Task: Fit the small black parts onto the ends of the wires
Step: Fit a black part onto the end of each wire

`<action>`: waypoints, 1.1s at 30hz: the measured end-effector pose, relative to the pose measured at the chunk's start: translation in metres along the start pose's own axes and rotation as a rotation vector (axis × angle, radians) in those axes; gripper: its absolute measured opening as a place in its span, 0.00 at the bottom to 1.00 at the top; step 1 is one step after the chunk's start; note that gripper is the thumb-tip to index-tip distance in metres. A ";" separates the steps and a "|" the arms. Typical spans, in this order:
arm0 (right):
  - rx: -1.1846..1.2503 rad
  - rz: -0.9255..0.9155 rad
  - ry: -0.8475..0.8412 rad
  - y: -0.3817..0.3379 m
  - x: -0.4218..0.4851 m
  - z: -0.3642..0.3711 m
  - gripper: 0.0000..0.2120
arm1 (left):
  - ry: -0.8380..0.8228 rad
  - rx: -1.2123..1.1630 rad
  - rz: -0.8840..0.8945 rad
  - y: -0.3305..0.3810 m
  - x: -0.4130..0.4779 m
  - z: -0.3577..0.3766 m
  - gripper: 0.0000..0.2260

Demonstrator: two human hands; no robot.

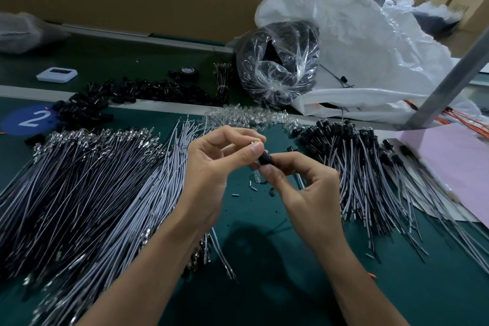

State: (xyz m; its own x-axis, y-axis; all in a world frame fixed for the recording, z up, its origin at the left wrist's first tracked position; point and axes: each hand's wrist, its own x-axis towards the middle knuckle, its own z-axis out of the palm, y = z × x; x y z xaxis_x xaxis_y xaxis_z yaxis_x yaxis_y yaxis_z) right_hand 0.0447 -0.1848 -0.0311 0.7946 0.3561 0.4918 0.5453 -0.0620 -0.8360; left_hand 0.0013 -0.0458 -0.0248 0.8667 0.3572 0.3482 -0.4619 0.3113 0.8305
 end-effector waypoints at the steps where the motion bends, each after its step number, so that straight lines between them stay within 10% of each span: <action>1: -0.009 -0.002 0.002 0.000 0.000 0.000 0.04 | -0.009 -0.002 -0.012 0.000 0.000 -0.001 0.03; 16: 0.046 0.057 0.074 0.007 0.006 -0.005 0.07 | -0.105 0.197 -0.206 -0.005 -0.001 0.008 0.14; 33: 0.179 -0.017 0.008 0.006 0.004 -0.004 0.08 | -0.064 0.084 -0.009 -0.005 -0.006 0.014 0.12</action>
State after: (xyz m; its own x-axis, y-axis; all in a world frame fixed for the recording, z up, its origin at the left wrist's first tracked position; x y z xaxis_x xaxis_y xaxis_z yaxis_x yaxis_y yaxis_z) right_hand 0.0522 -0.1874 -0.0327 0.7878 0.3486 0.5077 0.5030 0.1114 -0.8571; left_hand 0.0008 -0.0619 -0.0248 0.8820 0.2974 0.3655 -0.4392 0.2380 0.8663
